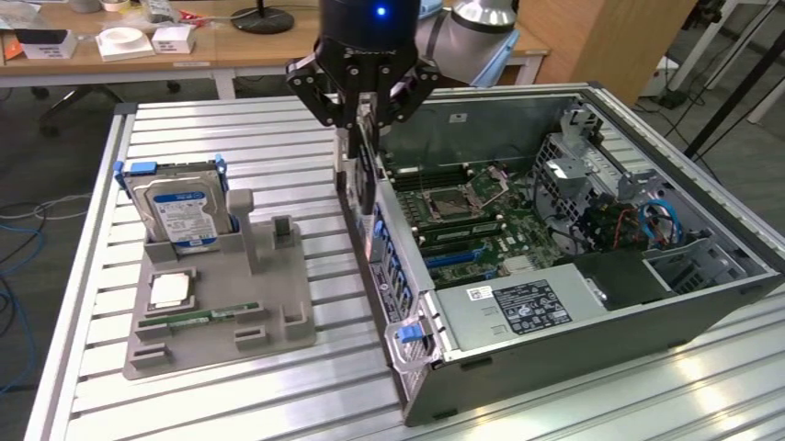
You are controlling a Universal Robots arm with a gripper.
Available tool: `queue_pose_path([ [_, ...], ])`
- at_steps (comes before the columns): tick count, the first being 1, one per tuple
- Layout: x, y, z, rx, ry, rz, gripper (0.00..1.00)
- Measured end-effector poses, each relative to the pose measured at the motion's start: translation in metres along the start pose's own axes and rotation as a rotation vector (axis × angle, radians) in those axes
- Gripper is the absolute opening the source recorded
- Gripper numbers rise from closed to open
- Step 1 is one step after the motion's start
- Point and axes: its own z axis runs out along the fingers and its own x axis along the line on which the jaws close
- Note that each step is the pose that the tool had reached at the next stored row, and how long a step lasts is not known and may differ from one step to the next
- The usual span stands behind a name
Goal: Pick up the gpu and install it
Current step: 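Pick up the gpu and move the gpu toward the slot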
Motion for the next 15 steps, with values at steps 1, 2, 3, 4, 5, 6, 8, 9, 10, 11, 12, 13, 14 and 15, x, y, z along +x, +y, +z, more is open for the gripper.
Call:
queue_pose_path([
  [1, -0.001, 0.0000, 0.0000, 0.0000, 0.0000, 0.000, 0.26],
  [2, -0.001, 0.0001, 0.0000, 0.0000, 0.0001, 0.000, 0.26],
  [3, -0.002, 0.0001, 0.0001, 0.0000, 0.0000, 0.000, 0.26],
  [4, -0.003, 0.0002, 0.0000, 0.0001, 0.0001, 0.000, 0.26],
  [5, -0.003, 0.0002, 0.0000, 0.0000, 0.0001, 0.000, 0.26],
  [6, -0.004, 0.0003, 0.0001, 0.0000, 0.0000, 0.000, 0.26],
  [8, -0.006, 0.0004, 0.0001, 0.0000, 0.0000, 0.000, 0.26],
  [9, -0.006, 0.0005, 0.0001, 0.0000, 0.0001, 0.000, 0.26],
  [10, -0.007, 0.0005, 0.0001, 0.0000, 0.0001, 0.000, 0.26],
  [11, -0.008, 0.0006, 0.0001, 0.0001, 0.0001, 0.000, 0.26],
  [12, -0.009, 0.0006, 0.0002, 0.0000, 0.0001, 0.000, 0.26],
  [13, -0.009, 0.0007, 0.0002, 0.0001, 0.0000, 0.000, 0.26],
  [14, -0.010, 0.0007, 0.0002, 0.0001, 0.0001, 0.000, 0.26],
  [15, -0.011, 0.0008, 0.0002, 0.0000, 0.0000, 0.000, 0.26],
])
